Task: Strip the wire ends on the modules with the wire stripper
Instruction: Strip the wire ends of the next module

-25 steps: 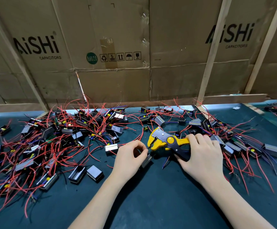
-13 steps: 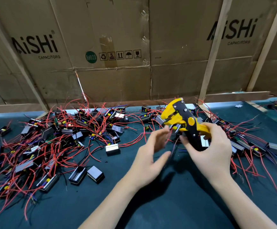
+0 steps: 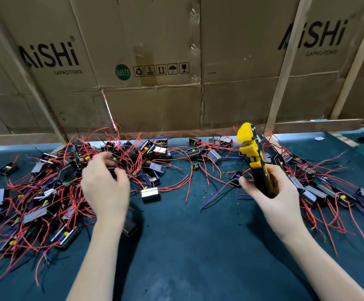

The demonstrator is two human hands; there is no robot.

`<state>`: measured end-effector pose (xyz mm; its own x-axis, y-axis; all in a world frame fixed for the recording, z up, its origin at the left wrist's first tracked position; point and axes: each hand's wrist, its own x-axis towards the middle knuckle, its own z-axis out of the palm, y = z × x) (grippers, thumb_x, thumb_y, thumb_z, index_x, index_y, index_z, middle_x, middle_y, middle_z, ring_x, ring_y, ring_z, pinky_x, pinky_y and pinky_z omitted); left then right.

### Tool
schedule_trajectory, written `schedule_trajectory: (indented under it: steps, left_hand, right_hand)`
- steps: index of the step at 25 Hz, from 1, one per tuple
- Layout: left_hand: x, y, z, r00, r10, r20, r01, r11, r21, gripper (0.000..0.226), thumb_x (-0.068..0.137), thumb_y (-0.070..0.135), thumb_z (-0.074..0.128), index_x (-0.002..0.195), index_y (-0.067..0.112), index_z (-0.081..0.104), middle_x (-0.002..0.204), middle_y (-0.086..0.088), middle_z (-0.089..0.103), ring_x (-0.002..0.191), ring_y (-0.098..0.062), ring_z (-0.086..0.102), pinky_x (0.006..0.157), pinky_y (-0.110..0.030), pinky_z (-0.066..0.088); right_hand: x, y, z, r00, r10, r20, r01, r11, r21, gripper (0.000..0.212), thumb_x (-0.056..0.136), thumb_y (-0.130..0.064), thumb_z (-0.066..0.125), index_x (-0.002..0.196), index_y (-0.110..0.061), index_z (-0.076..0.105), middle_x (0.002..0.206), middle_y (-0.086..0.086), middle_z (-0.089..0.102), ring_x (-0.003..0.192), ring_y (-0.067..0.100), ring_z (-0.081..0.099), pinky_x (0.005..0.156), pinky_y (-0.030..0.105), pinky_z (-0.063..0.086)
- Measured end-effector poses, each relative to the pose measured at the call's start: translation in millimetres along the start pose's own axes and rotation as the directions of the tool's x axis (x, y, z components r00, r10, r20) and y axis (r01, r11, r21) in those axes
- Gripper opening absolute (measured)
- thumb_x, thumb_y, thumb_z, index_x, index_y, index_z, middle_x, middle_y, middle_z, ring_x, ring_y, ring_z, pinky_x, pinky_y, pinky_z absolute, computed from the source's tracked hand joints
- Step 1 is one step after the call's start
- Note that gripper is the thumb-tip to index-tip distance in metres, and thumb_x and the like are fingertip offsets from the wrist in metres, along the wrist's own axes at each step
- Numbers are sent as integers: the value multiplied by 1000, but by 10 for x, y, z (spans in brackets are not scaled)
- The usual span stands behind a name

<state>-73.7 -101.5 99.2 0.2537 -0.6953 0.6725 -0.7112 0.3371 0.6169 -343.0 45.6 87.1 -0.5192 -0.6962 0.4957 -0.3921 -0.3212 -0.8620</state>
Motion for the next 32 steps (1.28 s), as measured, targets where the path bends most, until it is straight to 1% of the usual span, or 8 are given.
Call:
schedule_trajectory:
  steps: [4,7,12,16,18,21,28,32]
  left_hand:
    - [58,-293,-18,903,-313,294,167,886,432,15,85,20,67,97,12,66,103,-14,64,93,-38,61,70,-37,43]
    - [20,-302,20,836,-389,387,172,856,488,6,83,16,67,89,18,68,99,-11,66,92,-36,61,68,-33,41]
    - [-40,-176,103,882,-191,430,60,952,300,4,84,18,63,83,21,64,84,1,66,81,-26,60,63,-30,40]
    - [-158,-46,186,812,-115,571,16,984,176,25,84,47,70,85,22,68,88,3,64,86,-18,60,72,-31,46]
    - [-147,-25,171,795,-100,599,45,993,107,17,80,41,75,79,26,69,86,3,64,83,-12,59,70,-26,42]
    - [-106,4,86,732,-67,679,78,997,14,13,76,29,81,67,29,71,66,12,63,58,5,52,53,-11,32]
    - [-92,99,-15,663,49,747,-41,999,-30,12,67,10,78,62,19,72,55,15,62,56,3,51,56,-8,37]
    - [-103,76,7,701,23,713,-2,1000,-30,29,74,24,81,55,13,63,48,8,57,48,-4,46,54,-22,38]
  right_hand:
    - [18,46,-10,997,66,-30,-65,997,33,35,66,-48,75,90,-26,63,80,0,65,72,11,55,66,11,42]
    - [21,80,-17,995,94,-46,-91,994,54,39,64,-52,75,91,-25,64,84,4,67,79,19,60,70,14,45]
    - [26,103,-18,993,103,-55,-101,994,44,38,66,-49,76,92,-25,64,77,-11,65,73,6,58,67,8,42]
    - [19,125,-9,994,102,-38,-101,995,27,26,73,-35,80,91,-26,64,73,-13,63,68,4,54,64,8,41]
    - [15,125,-6,995,94,-31,-93,996,13,24,74,-30,82,91,-25,65,73,-13,63,68,3,54,64,8,41]
    - [7,123,-11,995,93,-34,-93,996,2,25,74,-27,82,92,-24,65,80,-7,67,71,3,56,66,8,42]
    - [2,135,-10,996,80,-26,-81,996,-34,28,72,-31,82,94,-26,65,82,-18,68,74,-4,59,69,3,40]
    - [1,149,-4,997,73,-10,-74,996,-44,30,71,-32,82,95,-26,65,84,-18,69,76,-4,60,70,3,40]
